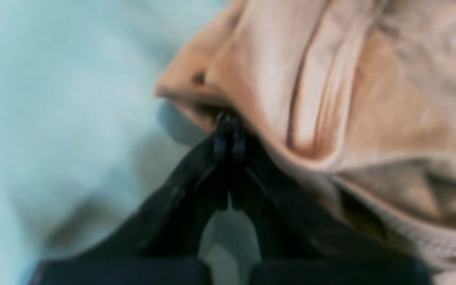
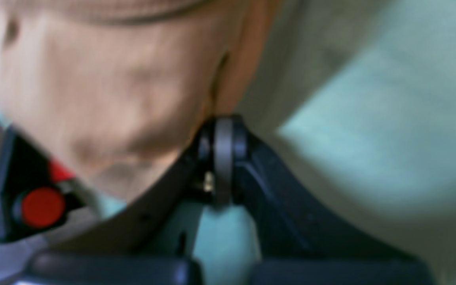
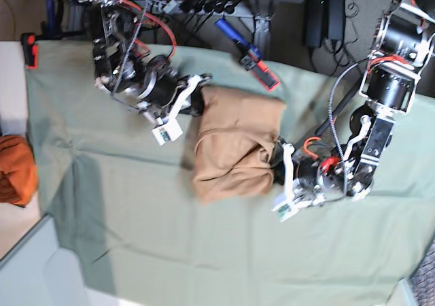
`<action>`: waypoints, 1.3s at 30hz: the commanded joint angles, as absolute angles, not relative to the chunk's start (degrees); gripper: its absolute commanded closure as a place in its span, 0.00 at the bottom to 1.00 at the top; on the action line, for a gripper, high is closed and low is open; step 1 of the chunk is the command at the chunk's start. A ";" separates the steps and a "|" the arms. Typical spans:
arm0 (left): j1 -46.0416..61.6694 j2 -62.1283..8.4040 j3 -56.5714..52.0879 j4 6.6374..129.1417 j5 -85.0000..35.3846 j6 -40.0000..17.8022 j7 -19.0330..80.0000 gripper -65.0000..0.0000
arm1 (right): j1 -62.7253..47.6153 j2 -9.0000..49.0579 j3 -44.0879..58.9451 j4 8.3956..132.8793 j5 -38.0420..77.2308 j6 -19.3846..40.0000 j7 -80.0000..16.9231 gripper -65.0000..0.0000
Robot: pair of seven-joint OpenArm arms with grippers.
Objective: Fold the T-shirt properly
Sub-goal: 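Grasp the bundle edges with both grippers and tuck them square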
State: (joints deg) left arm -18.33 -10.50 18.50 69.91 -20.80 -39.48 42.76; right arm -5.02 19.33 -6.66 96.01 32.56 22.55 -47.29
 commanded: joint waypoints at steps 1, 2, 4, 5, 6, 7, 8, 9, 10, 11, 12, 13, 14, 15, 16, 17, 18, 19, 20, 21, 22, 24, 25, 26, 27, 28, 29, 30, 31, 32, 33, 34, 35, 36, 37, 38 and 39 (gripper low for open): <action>-20.21 -10.63 18.31 70.76 -21.71 -39.24 41.58 1.00 | -4.64 19.31 -6.31 97.58 33.17 28.82 -46.78 1.00; -20.58 -10.66 18.31 70.76 -22.09 -39.24 41.67 1.00 | -4.64 19.00 -6.26 97.73 32.49 28.82 -47.05 1.00; -21.52 -10.94 18.31 70.89 -24.32 -39.24 43.00 1.00 | -4.58 18.90 -5.76 97.73 31.38 28.77 -47.07 1.00; -22.06 -11.49 18.31 71.07 -26.28 -39.24 43.90 1.00 | -4.60 18.90 -5.10 97.73 31.24 28.77 -47.13 1.00; -22.52 -12.14 18.22 71.53 -28.08 -39.24 44.71 1.00 | -4.62 18.90 -4.23 97.73 31.24 28.77 -47.20 1.00; -22.90 -12.95 17.82 72.23 -29.52 -39.27 45.58 1.00 | -4.62 18.90 -3.14 97.73 31.27 28.77 -47.33 1.00; -23.20 -13.76 17.19 73.19 -30.68 -39.27 46.33 1.00 | -4.60 18.90 -1.83 97.73 31.29 28.77 -47.42 1.00; -23.38 -14.59 16.32 74.39 -31.42 -39.27 46.72 1.00 | -4.60 18.90 -0.38 97.76 31.33 28.75 -47.40 1.00; -23.40 -15.59 15.31 75.66 -32.14 -39.27 46.96 1.00 | -4.60 18.90 1.15 97.78 31.51 28.77 -47.40 1.00; -23.49 -16.43 14.22 76.97 -32.97 -39.27 47.24 1.00 | -4.58 18.90 2.70 97.89 32.03 28.77 -47.40 1.00; -23.59 -17.21 13.13 78.22 -34.00 -39.27 47.99 1.00 | -4.58 18.92 4.29 98.06 32.84 28.77 -47.42 1.00; -23.68 -17.87 12.14 79.37 -35.51 -39.27 49.25 1.00 | -4.54 18.92 5.82 98.41 34.00 28.77 -47.42 1.00; -23.66 -18.50 11.18 80.58 -37.56 -39.55 50.78 1.00 | -4.47 18.92 7.16 98.94 35.38 28.80 -47.42 1.00; -23.59 -19.11 10.28 81.65 -40.40 -40.00 52.71 1.00 | -4.32 18.94 8.29 99.57 36.60 28.82 -47.42 1.00; -23.44 -19.57 9.67 82.56 -43.48 -40.00 54.81 1.00 | -4.08 18.94 8.99 100.20 37.39 28.84 -47.42 1.00; -23.16 -20.03 9.39 83.40 -46.15 -40.00 56.60 1.00 | -3.53 18.90 9.28 100.75 37.58 28.84 -47.42 1.00; -22.65 -20.27 9.41 84.14 -47.88 -40.00 57.60 1.00 | -3.09 18.90 9.26 101.23 37.60 28.86 -47.42 1.00; -21.87 -20.49 9.41 84.95 -48.97 -40.00 58.33 1.00 | -2.46 18.83 9.10 101.75 38.15 28.93 -47.44 1.00; -20.80 -20.45 9.43 85.65 -49.54 -40.00 58.61 1.00 | -1.96 18.85 8.82 102.37 38.61 28.93 -47.42 1.00; -19.62 -20.45 9.43 86.19 -49.60 -40.00 58.54 1.00 | -1.26 18.63 8.43 103.09 38.65 28.93 -47.64 1.00; -18.48 -20.34 9.43 86.54 -49.98 -40.00 58.54 1.00 | -0.56 18.26 8.10 103.74 38.68 28.93 -47.68 1.00; -16.16 -19.86 9.43 86.98 -50.63 -40.00 58.57 1.00 | 1.08 17.08 7.11 104.03 39.11 28.95 -47.64 1.00; -14.98 -19.62 9.43 87.18 -51.27 -40.00 58.57 1.00 | 1.83 16.32 6.15 103.98 39.09 28.95 -47.62 1.00; -13.85 -19.35 9.43 87.42 -51.90 -40.00 58.59 1.00 | 2.57 15.57 4.82 103.90 39.03 28.95 -47.62 1.00; -12.75 -19.03 9.43 87.70 -52.56 -40.00 58.83 1.00 | 3.33 14.83 3.16 103.77 38.98 28.97 -47.62 1.00; -11.75 -18.70 9.43 87.99 -53.01 -40.00 59.07 1.00 | 4.08 14.09 1.30 103.59 38.44 28.97 -47.57 1.00; -10.83 -18.33 9.47 88.36 -53.41 -40.00 59.24 1.00 | 4.73 13.41 -0.64 103.28 37.19 28.95 -47.40 1.00; -10.02 -17.93 9.47 88.84 -53.41 -40.00 59.42 1.00 | 5.43 12.91 -2.55 102.85 35.57 28.95 -46.96 1.00; -9.28 -17.58 9.63 89.36 -53.41 -40.00 59.42 1.00 | 6.13 12.47 -4.29 102.26 34.04 28.95 -46.46 1.00; -8.60 -17.26 9.98 89.84 -53.39 -40.00 59.42 1.00 | 6.85 12.12 -5.80 101.43 32.62 28.93 -46.26 1.00; -8.05 -17.02 10.39 90.37 -53.39 -40.00 59.42 1.00 | 7.57 11.88 -7.20 100.47 31.27 28.95 -46.06 1.00; -7.60 -16.82 10.90 90.89 -53.41 -40.00 59.42 1.00 | 8.40 11.84 -8.40 99.31 29.93 28.93 -45.87 1.00; -7.29 -16.78 11.38 91.44 -53.41 -40.00 59.40 1.00 | 9.30 11.86 -9.37 97.91 28.67 28.93 -45.39 1.00; -7.14 -16.82 11.88 91.98 -53.41 -40.00 59.40 1.00 | 10.13 11.88 -9.98 96.49 27.31 28.93 -44.51 1.00; -6.94 -16.82 12.25 92.53 -53.41 -40.00 59.40 1.00 | 10.94 11.88 -10.28 95.07 26.24 28.93 -43.55 1.00; -6.74 -16.80 12.53 93.03 -53.43 -40.00 59.37 1.00 | 11.68 11.86 -10.39 93.49 25.85 28.93 -42.92 1.00; -6.52 -16.78 12.82 93.41 -53.43 -40.00 59.35 1.00 | 12.38 11.86 -10.50 91.88 25.91 28.93 -42.46 1.00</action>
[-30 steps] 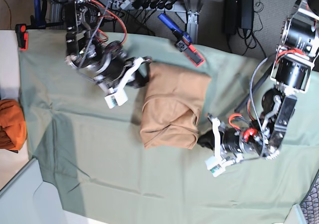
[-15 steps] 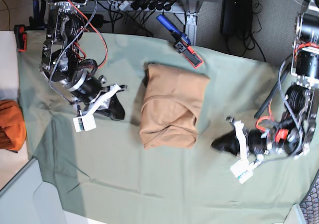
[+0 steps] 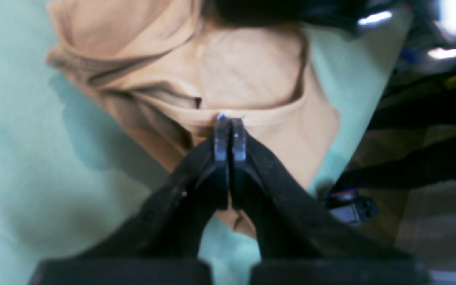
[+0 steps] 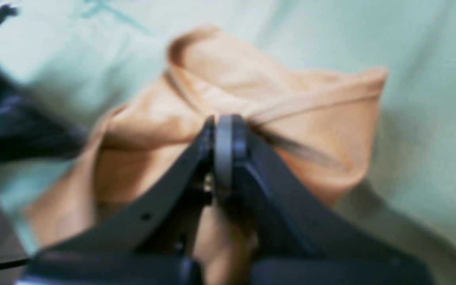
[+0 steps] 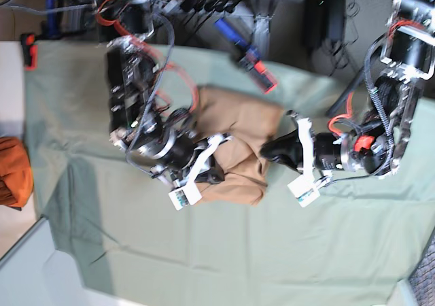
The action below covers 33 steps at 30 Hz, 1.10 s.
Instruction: Fold the T-shirt properly
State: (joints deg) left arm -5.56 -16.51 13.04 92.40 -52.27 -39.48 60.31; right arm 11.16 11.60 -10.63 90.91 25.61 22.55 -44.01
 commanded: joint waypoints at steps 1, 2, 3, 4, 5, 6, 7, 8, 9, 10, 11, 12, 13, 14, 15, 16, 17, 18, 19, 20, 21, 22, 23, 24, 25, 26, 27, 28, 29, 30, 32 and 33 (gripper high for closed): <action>-6.44 -16.75 13.04 93.51 -53.49 -40.00 59.37 1.00 | 13.15 11.84 -10.70 90.24 25.93 28.93 -41.85 1.00; -6.44 -16.64 13.21 93.51 -53.52 -40.00 59.37 1.00 | 14.06 11.68 -11.03 88.44 25.89 28.93 -41.19 1.00; -6.35 -16.47 13.28 93.51 -53.54 -40.00 59.37 1.00 | 14.96 11.68 -11.46 86.78 25.91 28.93 -40.51 1.00; -6.33 -16.16 13.28 93.51 -53.52 -40.00 59.37 1.00 | 15.90 11.66 -12.01 85.30 25.91 28.93 -39.92 1.00; -6.20 -15.88 13.28 93.49 -53.45 -40.00 59.37 1.00 | 16.80 11.66 -12.58 84.01 25.91 28.93 -39.44 1.00; -5.98 -15.51 13.28 93.49 -53.43 -40.00 59.35 1.00 | 17.58 11.44 -12.93 83.13 25.89 28.93 -39.18 1.00; -5.67 -15.07 13.28 93.49 -53.32 -40.00 59.37 1.00 | 18.20 11.14 -13.02 82.54 25.91 28.93 -39.09 1.00; -5.30 -14.68 13.28 93.47 -53.34 -40.00 59.37 1.00 | 18.76 10.70 -13.02 82.08 25.89 28.93 -39.05 1.00; -4.84 -14.20 13.28 93.47 -53.34 -40.00 59.35 1.00 | 19.25 10.39 -13.02 81.91 25.91 28.93 -38.98 1.00; -4.38 -13.76 13.28 93.47 -53.34 -40.00 59.31 1.00 | 19.64 10.11 -13.02 81.87 25.91 28.91 -38.96 1.00; -3.79 -13.26 13.28 93.47 -53.30 -40.00 59.33 1.00 | 20.03 9.82 -12.99 81.87 25.87 28.91 -38.96 1.00; -3.22 -12.95 13.28 93.47 -53.12 -40.00 59.16 1.00 | 20.49 9.61 -12.99 81.84 25.85 28.91 -38.98 1.00; -2.57 -12.45 13.28 93.47 -52.64 -40.00 58.94 1.00 | 20.84 9.30 -12.99 81.84 25.85 28.91 -38.85 1.00; -1.93 -12.19 13.28 93.47 -51.96 -40.00 58.70 1.00 | 21.23 9.08 -12.99 81.71 25.82 28.91 -38.76 1.00; -1.37 -12.03 13.28 93.45 -51.59 -40.00 58.28 1.00 | 21.61 8.67 -12.99 81.45 25.50 28.88 -38.52 1.00; -0.78 -12.08 13.28 93.43 -51.57 -40.00 57.74 1.00 | 21.93 8.43 -12.99 81.03 24.82 28.91 -37.98 1.00; -0.30 -12.08 13.28 93.43 -51.57 -40.00 57.60 1.00 | 22.24 8.05 -12.99 80.44 24.10 28.91 -37.39 1.00; 0.19 -12.08 13.28 93.41 -51.57 -40.00 57.60 1.00 | 22.39 7.73 -12.99 79.88 23.40 28.88 -36.69 1.00; 0.60 -12.08 13.28 93.41 -51.55 -40.00 57.60 1.00 | 22.39 7.57 -12.99 79.37 22.72 28.86 -35.88 1.00; 1.04 -12.08 13.28 93.41 -51.55 -40.00 57.60 1.00 | 22.37 7.42 -12.99 78.91 22.37 28.88 -35.27 1.00; 1.32 -12.08 13.28 93.41 -51.53 -40.00 57.60 1.00 | 22.37 7.42 -12.99 78.30 21.87 28.86 -34.57 1.00; 1.50 -12.08 13.28 93.36 -51.48 -40.00 57.60 1.00 | 22.39 7.42 -12.99 77.62 21.39 28.86 -33.82 1.00; 1.54 -12.08 13.28 93.36 -51.33 -40.00 57.63 1.00 | 22.39 7.44 -12.99 76.90 20.80 28.86 -33.06 1.00; 1.63 -12.08 13.28 93.36 -51.20 -40.00 57.58 1.00 | 22.39 7.44 -12.99 76.14 19.97 28.86 -32.49 1.00; 1.74 -12.08 13.28 93.36 -51.18 -40.00 57.58 1.00 | 22.37 7.44 -12.99 75.44 18.92 28.86 -31.79 1.00; 1.89 -12.10 13.28 93.36 -51.20 -40.00 57.60 1.00 | 22.37 7.46 -12.99 74.85 17.76 28.84 -31.05 1.00; 2.00 -12.10 13.28 93.36 -51.18 -40.00 57.65 1.00 | 22.39 7.55 -12.99 74.24 16.21 28.77 -30.11 1.00; 2.11 -12.12 13.28 93.36 -51.18 -40.00 57.67 1.00 | 22.41 7.60 -12.97 73.69 14.90 28.77 -29.08 1.00; 2.09 -12.12 13.28 93.36 -51.16 -40.00 57.69 1.00 | 22.55 7.64 -12.97 73.19 13.74 28.75 -28.40 1.00; 2.04 -12.12 13.26 93.36 -51.18 -40.00 57.69 1.00 | 22.72 7.64 -12.97 72.82 13.04 28.75 -28.10 1.00; 1.89 -12.10 12.82 93.38 -51.20 -40.00 57.65 1.00 | 23.20 7.62 -12.97 72.71 12.53 28.73 -28.03 1.00; 1.85 -12.10 12.51 93.41 -51.22 -40.00 57.65 1.00 | 23.53 7.60 -12.80 72.75 12.49 28.73 -28.01 1.00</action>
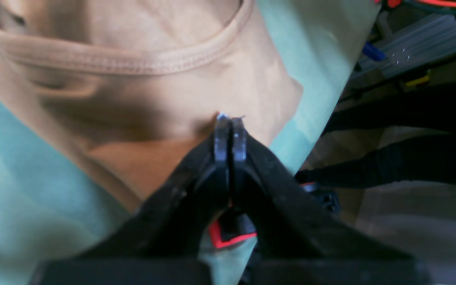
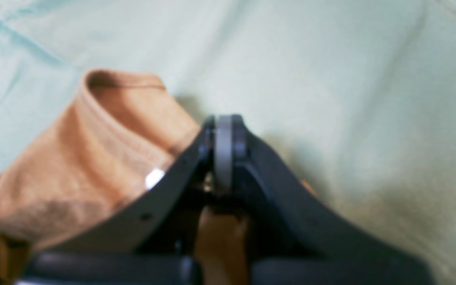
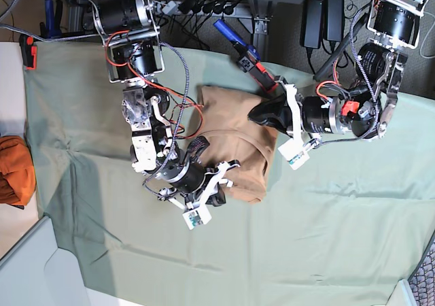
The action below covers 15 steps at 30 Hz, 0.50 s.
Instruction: Fold the T-shirt properly
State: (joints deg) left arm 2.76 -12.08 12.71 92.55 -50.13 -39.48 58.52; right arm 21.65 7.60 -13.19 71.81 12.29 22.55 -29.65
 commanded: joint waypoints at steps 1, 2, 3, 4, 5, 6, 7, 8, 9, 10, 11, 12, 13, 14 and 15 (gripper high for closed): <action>1.87 -12.10 12.14 93.43 -51.22 -40.00 57.65 1.00 | 24.10 7.60 -12.45 72.79 12.38 28.73 -27.83 1.00; 1.91 -12.12 11.77 93.45 -51.22 -40.00 57.65 1.00 | 24.53 7.60 -11.94 72.79 12.40 28.73 -27.81 1.00; 1.93 -12.12 11.33 93.45 -51.22 -40.00 57.67 1.00 | 25.12 7.60 -11.09 72.86 12.40 28.73 -27.79 1.00; 1.96 -12.14 10.92 93.45 -51.22 -40.00 57.69 1.00 | 25.65 7.60 -10.13 72.88 12.43 28.73 -27.79 1.00; 1.93 -12.25 10.41 93.45 -51.22 -40.00 57.71 1.00 | 26.26 7.60 -9.04 72.88 12.43 28.73 -27.83 1.00; 1.93 -12.29 9.91 93.45 -51.24 -40.00 57.71 1.00 | 26.70 7.60 -7.86 72.90 12.45 28.73 -27.81 1.00; 1.93 -12.45 9.34 93.45 -51.29 -40.00 57.74 1.00 | 27.20 7.60 -6.63 72.90 12.45 28.73 -27.83 1.00; 1.93 -12.45 8.71 93.45 -51.44 -40.00 58.02 1.00 | 27.55 7.60 -5.41 72.93 12.47 28.75 -27.83 1.00; 1.93 -12.45 7.99 93.45 -51.72 -40.00 58.37 1.00 | 27.88 7.66 -4.16 72.93 12.49 28.75 -27.94 1.00; 1.93 -12.45 7.33 93.45 -52.40 -40.00 58.65 1.00 | 28.08 7.92 -2.83 73.03 12.64 28.75 -28.18 1.00; 1.93 -12.43 6.61 93.45 -53.17 -40.00 59.16 1.00 | 28.08 8.10 -1.48 73.30 13.17 28.75 -28.91 1.00; 1.93 -12.43 5.82 93.47 -53.80 -40.00 59.51 1.00 | 28.03 8.73 -0.14 73.76 14.41 28.75 -30.20 1.00; 1.93 -12.43 5.04 93.56 -54.15 -40.00 59.70 1.00 | 28.01 9.50 1.10 74.30 16.21 28.75 -32.16 1.00; 1.96 -12.45 4.12 93.84 -54.28 -40.00 59.86 1.00 | 27.88 10.39 2.28 75.02 18.31 28.75 -34.44 1.00; 1.96 -12.47 3.20 94.30 -54.26 -40.00 59.90 1.00 | 27.64 11.51 3.51 75.96 20.53 28.75 -36.75 1.00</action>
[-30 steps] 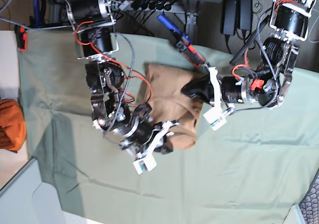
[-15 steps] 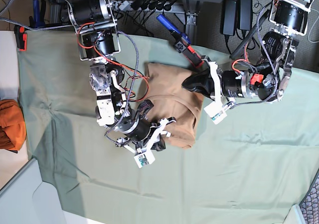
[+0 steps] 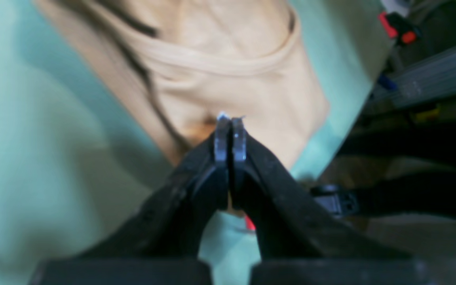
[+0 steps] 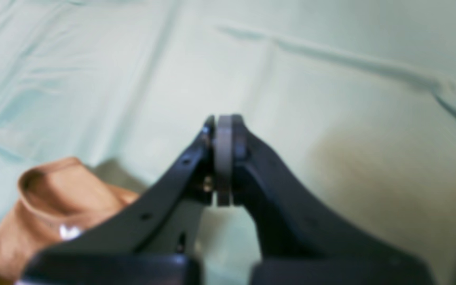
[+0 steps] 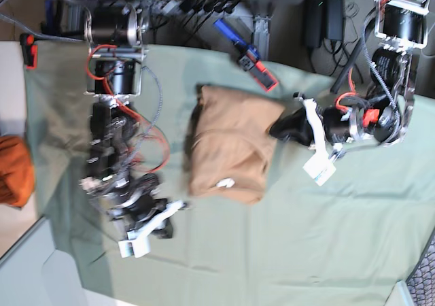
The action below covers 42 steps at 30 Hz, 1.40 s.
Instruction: Fold the T-shirt properly
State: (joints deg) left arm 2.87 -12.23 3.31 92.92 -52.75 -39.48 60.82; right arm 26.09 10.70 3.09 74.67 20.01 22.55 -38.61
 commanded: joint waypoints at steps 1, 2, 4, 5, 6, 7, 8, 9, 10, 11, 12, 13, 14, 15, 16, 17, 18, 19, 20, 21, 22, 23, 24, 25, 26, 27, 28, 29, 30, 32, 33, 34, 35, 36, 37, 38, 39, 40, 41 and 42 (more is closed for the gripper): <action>1.98 -12.64 2.31 94.91 -54.39 -40.00 59.96 1.00 | 27.05 12.75 4.67 77.08 22.76 28.75 -38.70 1.00; 2.00 -13.10 1.45 95.64 -54.81 -40.00 60.47 1.00 | 26.15 14.17 5.74 78.43 25.08 28.75 -40.14 1.00; 2.24 -14.61 0.23 97.10 -55.86 -40.00 61.41 1.00 | 23.64 17.04 7.46 80.86 28.67 28.75 -41.91 1.00; 2.39 -15.64 -0.30 97.71 -55.96 -40.00 61.63 1.00 | 21.98 18.17 8.25 81.91 29.80 28.77 -42.50 1.00; 2.74 -16.91 -0.73 98.28 -55.94 -40.00 61.63 1.00 | 20.16 19.16 8.99 82.94 30.65 28.77 -42.74 1.00; 3.16 -18.24 -1.23 98.89 -55.96 -40.00 61.58 1.00 | 18.06 19.97 9.74 83.88 31.35 28.77 -42.78 1.00; 3.79 -19.51 -1.85 99.42 -55.96 -40.00 61.58 1.00 | 15.92 20.60 10.39 84.84 31.79 28.80 -42.94 1.00; 4.49 -20.78 -2.66 99.90 -56.10 -40.00 61.58 1.00 | 13.54 21.21 11.07 86.00 32.25 28.80 -43.11 1.00; 5.30 -22.00 -3.64 100.27 -56.49 -40.00 61.60 1.00 | 11.07 21.63 11.86 87.39 32.60 28.80 -43.31 1.00; 6.13 -23.11 -4.69 100.55 -56.86 -40.00 61.63 1.00 | 8.47 21.96 12.71 88.99 32.84 28.80 -43.38 1.00; 6.98 -24.12 -5.85 100.68 -57.04 -40.00 61.78 1.00 | 5.85 22.13 13.74 90.78 33.06 28.80 -43.57 1.00; 7.86 -25.02 -7.16 100.79 -57.25 -40.00 61.98 1.00 | 3.16 22.22 14.90 92.71 33.08 28.80 -43.72 1.00; 8.82 -25.87 -8.58 100.84 -57.76 -40.00 62.17 1.00 | 0.47 22.22 16.10 94.67 33.21 28.80 -43.90 1.00; 9.89 -26.68 -10.09 100.88 -58.24 -40.00 62.43 1.00 | -2.28 22.22 17.37 96.49 33.82 28.80 -44.27 1.00; 11.05 -27.46 -11.62 100.88 -58.61 -40.00 62.76 1.00 | -5.02 22.20 18.61 98.10 35.07 28.80 -45.01 1.00; 12.45 -28.23 -13.06 100.88 -59.11 -40.00 63.07 1.00 | -7.79 22.20 19.68 99.59 36.42 28.80 -45.74 1.00; 14.02 -28.99 -14.37 100.88 -59.44 -40.00 63.24 1.00 | -10.55 22.17 20.62 100.99 37.43 28.80 -46.24 1.00; 15.70 -29.76 -15.62 100.88 -59.61 -40.00 63.29 1.00 | -13.37 22.17 21.30 102.35 37.76 28.82 -46.33 1.00; 17.50 -30.44 -16.69 100.88 -59.68 -40.00 63.29 1.00 | -16.12 22.17 21.76 103.66 37.82 28.80 -46.33 1.00; 19.38 -31.05 -17.76 100.88 -59.79 -40.00 63.31 1.00 | -18.81 22.17 21.93 104.88 37.95 28.80 -46.35 1.00; 21.28 -31.53 -18.87 100.88 -59.83 -40.00 63.31 1.00 | -21.43 22.17 22.00 106.04 37.98 28.80 -46.35 1.00; 23.27 -31.81 -20.21 100.88 -59.83 -40.00 63.31 1.00 | -24.01 22.17 22.00 107.22 37.98 28.80 -46.35 1.00; 25.26 -31.90 -21.67 100.88 -60.07 -40.00 63.31 1.00 | -26.61 22.15 22.00 108.29 37.98 28.80 -46.33 1.00; 27.33 -31.92 -23.07 100.88 -60.53 -40.00 63.33 1.00 | -29.02 22.09 22.00 109.16 37.98 28.80 -46.33 1.00; 29.43 -31.90 -24.56 100.88 -60.75 -40.00 63.33 1.00 | -31.29 22.02 22.00 109.91 38.00 28.77 -46.33 1.00; 31.44 -31.90 -25.93 100.88 -60.88 -40.00 63.33 1.00 | -33.43 22.02 22.00 110.43 38.28 28.77 -46.33 1.00; 33.52 -31.90 -27.38 100.88 -60.88 -40.00 63.31 1.00 | -35.48 22.04 22.00 110.80 38.61 28.80 -46.33 1.00; 35.59 -31.81 -28.71 100.88 -60.84 -40.00 63.31 1.00 | -37.45 22.02 22.00 110.91 38.61 28.80 -46.33 1.00; 37.60 -31.53 -29.87 100.86 -60.71 -40.00 63.29 1.00 | -39.31 22.02 22.00 110.87 38.61 28.80 -46.33 1.00; 41.32 -30.98 -30.85 100.84 -59.55 -40.00 63.22 1.00 | -43.05 22.00 21.93 110.50 38.61 28.77 -46.33 1.00; 42.98 -30.68 -30.76 100.71 -58.41 -40.00 63.16 1.00 | -44.84 22.02 21.76 110.13 38.59 28.77 -46.33 1.00; 44.40 -30.11 -30.61 100.36 -57.23 -40.00 62.85 1.00 | -46.54 22.00 21.50 109.54 38.57 28.77 -46.33 1.00; 45.58 -29.50 -30.26 99.77 -55.88 -40.00 62.11 1.00 | -48.18 21.93 21.06 108.60 38.54 28.75 -46.26 1.00; 46.65 -28.88 -29.80 98.80 -54.06 -40.00 60.73 1.00 | -49.32 21.78 20.56 107.24 38.52 28.73 -46.22 1.00; 47.20 -28.23 -29.08 97.41 -51.72 -40.00 59.05 1.00 | -50.15 21.69 19.79 105.34 38.17 28.73 -46.15 1.00; 47.33 -27.53 -28.05 95.61 -48.80 -40.00 57.47 1.00 | -50.39 21.71 18.61 102.94 37.54 28.69 -46.09 1.00; 47.22 -27.16 -26.55 93.41 -45.74 -40.00 56.05 1.00 | -50.28 21.71 17.23 99.94 36.51 28.49 -46.13 1.00; 46.92 -27.16 -24.51 90.78 -43.07 -40.00 54.81 1.00 | -49.91 21.74 15.66 96.62 35.83 28.27 -46.11 1.00; 46.44 -27.18 -22.13 87.77 -40.47 -40.00 54.15 1.00 | -49.28 21.74 14.04 93.10 35.35 28.23 -46.13 1.00; 45.56 -27.20 -19.57 84.53 -37.95 -40.00 54.00 1.00 | -48.49 21.74 12.40 89.45 34.65 28.25 -46.19 1.00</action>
State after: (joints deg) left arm 44.93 -26.52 -18.94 83.79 -37.21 -39.51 53.80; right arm -47.97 21.23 11.99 88.58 34.48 22.74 -46.28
